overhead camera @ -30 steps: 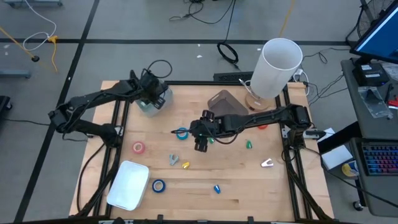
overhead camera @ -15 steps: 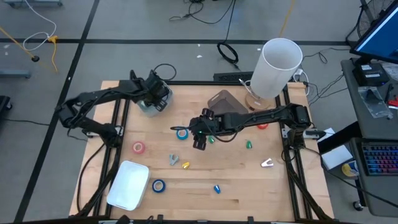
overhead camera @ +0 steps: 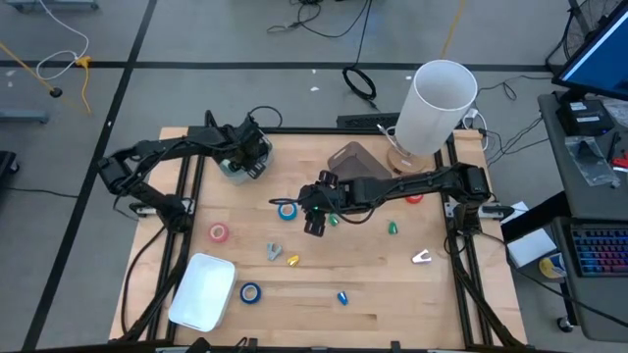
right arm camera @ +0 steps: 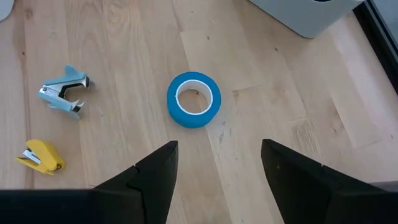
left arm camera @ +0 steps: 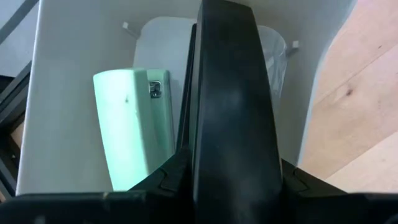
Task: Pick and place Stapler, Stapler remover, tape
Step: Put the black stapler into the gray bin, then put the right green stapler into the gray bin
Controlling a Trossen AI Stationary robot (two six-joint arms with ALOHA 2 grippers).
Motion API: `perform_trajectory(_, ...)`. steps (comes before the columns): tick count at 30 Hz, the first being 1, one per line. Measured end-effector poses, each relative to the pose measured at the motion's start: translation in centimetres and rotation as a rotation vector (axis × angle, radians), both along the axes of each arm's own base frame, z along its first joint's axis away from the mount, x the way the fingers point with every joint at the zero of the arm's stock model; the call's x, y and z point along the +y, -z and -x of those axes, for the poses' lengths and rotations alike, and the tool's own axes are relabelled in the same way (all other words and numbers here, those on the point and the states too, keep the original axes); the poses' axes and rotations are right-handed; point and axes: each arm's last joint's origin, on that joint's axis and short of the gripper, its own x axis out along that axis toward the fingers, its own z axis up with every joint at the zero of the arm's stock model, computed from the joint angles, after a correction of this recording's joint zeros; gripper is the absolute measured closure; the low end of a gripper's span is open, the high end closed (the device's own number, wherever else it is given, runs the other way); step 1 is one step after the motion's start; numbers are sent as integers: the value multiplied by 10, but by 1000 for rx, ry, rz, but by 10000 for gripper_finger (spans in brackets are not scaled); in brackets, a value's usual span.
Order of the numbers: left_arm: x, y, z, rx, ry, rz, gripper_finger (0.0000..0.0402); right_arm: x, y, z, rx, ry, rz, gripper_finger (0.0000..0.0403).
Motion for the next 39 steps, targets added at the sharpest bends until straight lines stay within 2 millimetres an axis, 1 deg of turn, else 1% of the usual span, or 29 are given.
perform_trajectory(5, 1, 2, -1, 3, -4, 3, 271, 0, 0, 0, 0, 0, 0, 181)
perform_trajectory(10, 1, 2, -1, 5, -4, 5, 212, 0, 0, 0, -1, 0, 0, 179)
perform_trajectory(13, 1, 2, -1, 6, -5, 6, 195, 0, 0, 0, -2, 0, 0, 181)
perform_trajectory(19, 0, 2, 0, 7, -5, 9, 196, 0, -1, -2, -24, -1, -2, 179)
perform_trajectory(22, -2, -2, 2, 4, -5, 9, 200, 0, -1, -2, -21, -1, -3, 180)
perform_trajectory(25, -6, -13, 5, -28, 7, 31, 199, 0, 0, -1, -9, -2, -3, 181)
perform_trajectory(30, -17, -38, 16, -112, 27, 29, 200, 0, 4, 5, 61, -2, 0, 182)
perform_trajectory(33, -27, -53, 24, -174, 24, 34, 202, 0, 7, 10, 125, -2, 2, 184)
perform_trajectory(39, -54, -78, 38, -309, 45, 70, 202, 1, 12, 20, 232, 16, -6, 186)
